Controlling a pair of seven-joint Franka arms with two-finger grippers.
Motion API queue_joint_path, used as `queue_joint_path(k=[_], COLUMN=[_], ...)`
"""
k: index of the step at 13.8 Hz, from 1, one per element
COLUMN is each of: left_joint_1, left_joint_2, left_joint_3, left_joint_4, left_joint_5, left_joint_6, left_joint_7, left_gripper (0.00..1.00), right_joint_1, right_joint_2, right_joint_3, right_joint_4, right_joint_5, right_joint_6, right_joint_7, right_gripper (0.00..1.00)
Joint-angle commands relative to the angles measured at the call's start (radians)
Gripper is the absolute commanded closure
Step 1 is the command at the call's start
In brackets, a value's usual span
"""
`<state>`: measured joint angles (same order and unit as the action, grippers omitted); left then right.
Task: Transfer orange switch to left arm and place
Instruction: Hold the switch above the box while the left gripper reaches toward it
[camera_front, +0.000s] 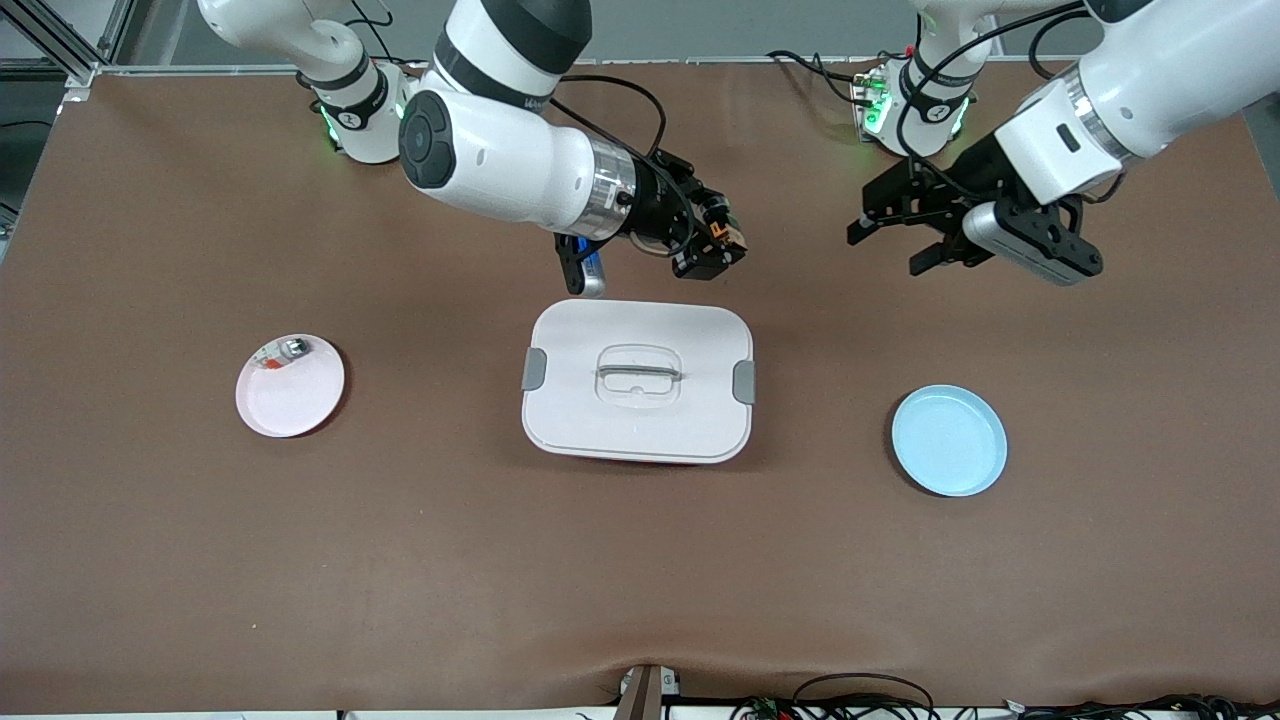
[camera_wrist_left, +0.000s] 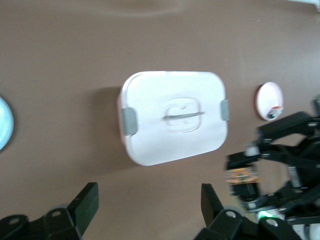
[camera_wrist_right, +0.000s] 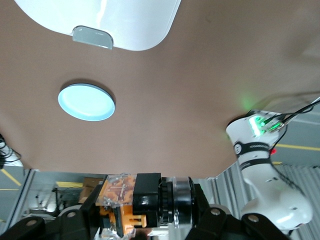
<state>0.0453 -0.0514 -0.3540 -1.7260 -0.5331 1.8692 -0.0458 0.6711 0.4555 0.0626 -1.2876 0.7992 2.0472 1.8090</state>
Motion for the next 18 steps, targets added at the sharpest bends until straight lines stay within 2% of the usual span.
queue_joint_path(k=[1, 9, 12, 18], left_joint_1=[0.007, 0.008, 0.011, 0.013], left_joint_2=[-0.010, -0.013, -0.022, -0.038], left_joint_3=[-0.042, -0.122, -0.122, -0.123], left_joint_4=[-0.041, -0.176, -0.204, -0.208], left_joint_5=[-0.065, -0.268, -0.269, -0.269], left_joint_6=[0.080, 0.255, 0.249, 0.216], left_joint_7=[-0.012, -0.014, -0.014, -0.046], left_gripper=[0.09, 0.10, 0.13, 0.13], right_joint_1=[0.018, 0.047, 0.047, 0.047], right_joint_2=[0.023, 0.035, 0.035, 0.035], right_joint_3=[-0.010, -0.010, -0.010, -0.010], right_joint_4=[0.027, 0.027, 0.027, 0.027], right_joint_5=[0.043, 0.043, 0.043, 0.041], right_joint_6=[0.036, 0.088, 0.088, 0.088], right_joint_7=[0.078, 0.079, 0.078, 0.079], right_gripper=[0.48, 0.49, 0.49, 0.49])
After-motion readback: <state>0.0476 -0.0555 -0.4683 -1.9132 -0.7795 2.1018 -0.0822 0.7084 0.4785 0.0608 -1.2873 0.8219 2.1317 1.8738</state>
